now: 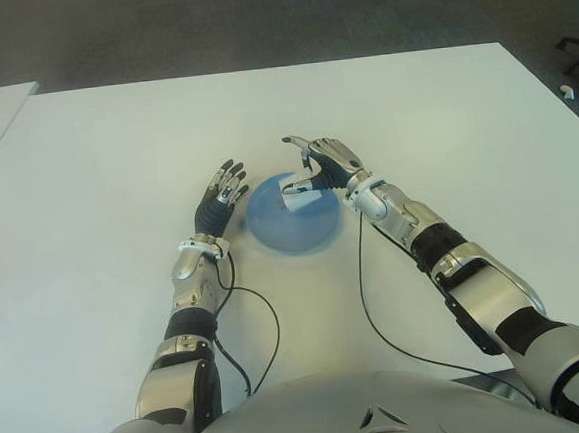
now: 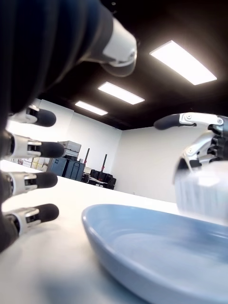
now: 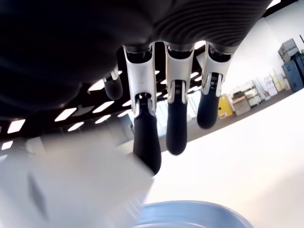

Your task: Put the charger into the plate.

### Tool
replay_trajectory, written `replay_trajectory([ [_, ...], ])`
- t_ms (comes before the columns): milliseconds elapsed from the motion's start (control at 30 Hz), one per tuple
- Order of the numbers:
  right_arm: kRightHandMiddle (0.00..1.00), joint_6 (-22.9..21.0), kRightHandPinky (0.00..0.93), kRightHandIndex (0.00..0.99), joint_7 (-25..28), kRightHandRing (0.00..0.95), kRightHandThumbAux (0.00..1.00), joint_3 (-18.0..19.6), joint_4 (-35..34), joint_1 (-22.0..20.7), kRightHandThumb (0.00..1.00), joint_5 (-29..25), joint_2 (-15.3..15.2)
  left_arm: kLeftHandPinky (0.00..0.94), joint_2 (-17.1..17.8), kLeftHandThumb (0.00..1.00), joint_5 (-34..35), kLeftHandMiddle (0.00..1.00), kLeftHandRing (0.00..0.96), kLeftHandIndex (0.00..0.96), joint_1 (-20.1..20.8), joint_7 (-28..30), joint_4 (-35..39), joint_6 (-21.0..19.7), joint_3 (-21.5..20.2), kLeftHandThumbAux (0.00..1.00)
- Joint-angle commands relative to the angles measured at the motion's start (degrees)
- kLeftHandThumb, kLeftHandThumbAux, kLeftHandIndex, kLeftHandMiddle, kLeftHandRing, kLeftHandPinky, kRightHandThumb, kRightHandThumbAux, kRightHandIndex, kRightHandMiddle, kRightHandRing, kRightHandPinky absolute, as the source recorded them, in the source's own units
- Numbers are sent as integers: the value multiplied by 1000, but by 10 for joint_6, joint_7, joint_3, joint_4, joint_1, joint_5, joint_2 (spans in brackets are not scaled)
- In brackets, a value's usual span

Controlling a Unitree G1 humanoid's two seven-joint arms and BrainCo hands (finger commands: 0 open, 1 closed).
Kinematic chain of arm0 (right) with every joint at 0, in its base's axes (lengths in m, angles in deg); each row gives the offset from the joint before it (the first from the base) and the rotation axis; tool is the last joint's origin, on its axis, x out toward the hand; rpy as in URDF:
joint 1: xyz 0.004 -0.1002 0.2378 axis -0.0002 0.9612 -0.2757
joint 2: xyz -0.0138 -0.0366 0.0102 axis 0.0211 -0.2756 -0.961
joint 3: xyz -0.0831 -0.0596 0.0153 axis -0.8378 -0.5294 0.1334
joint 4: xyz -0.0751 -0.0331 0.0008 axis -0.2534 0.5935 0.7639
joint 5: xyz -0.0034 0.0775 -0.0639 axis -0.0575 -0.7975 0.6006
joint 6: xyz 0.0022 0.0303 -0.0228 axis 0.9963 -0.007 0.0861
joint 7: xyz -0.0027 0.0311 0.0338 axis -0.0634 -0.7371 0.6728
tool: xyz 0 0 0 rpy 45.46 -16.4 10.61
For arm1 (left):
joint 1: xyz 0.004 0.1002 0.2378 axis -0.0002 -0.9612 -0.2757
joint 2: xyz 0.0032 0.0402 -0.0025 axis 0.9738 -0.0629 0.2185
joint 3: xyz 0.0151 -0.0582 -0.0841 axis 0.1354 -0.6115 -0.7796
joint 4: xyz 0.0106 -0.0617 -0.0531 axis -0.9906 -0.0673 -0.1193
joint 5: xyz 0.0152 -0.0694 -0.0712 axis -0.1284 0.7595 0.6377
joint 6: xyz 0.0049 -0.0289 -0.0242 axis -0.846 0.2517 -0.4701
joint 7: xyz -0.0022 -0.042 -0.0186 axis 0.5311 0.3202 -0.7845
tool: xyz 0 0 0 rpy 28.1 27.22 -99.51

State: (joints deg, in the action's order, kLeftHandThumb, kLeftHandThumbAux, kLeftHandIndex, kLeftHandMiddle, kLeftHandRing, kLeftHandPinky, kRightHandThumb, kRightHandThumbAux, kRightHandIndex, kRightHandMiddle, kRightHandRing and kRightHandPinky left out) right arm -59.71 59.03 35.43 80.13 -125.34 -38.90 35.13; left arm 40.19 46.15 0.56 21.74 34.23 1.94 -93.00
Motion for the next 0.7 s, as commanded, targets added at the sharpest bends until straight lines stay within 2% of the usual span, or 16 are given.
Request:
replay_trajectory([
  [33,0,16,0,0,11,0,108,-1,-2,-2,394,-3,-5,0,-1,29,-3,96,56,0,-9,-10,-18,-23,0,522],
  [300,0,28,0,0,12,0,119,12,-30,3,400,-5,-27,0,1,42,-5,96,54,0,-8,-11,-16,-30,0,542],
  [467,0,34,0,0,51,0,122,49,-81,6,406,-39,-65,0,2,35,-6,97,52,0,-7,-10,-19,-31,0,553],
  [700,0,25,0,0,78,0,111,105,-98,11,380,-93,-86,2,5,15,-9,91,51,0,-7,-8,-22,-25,1,565],
])
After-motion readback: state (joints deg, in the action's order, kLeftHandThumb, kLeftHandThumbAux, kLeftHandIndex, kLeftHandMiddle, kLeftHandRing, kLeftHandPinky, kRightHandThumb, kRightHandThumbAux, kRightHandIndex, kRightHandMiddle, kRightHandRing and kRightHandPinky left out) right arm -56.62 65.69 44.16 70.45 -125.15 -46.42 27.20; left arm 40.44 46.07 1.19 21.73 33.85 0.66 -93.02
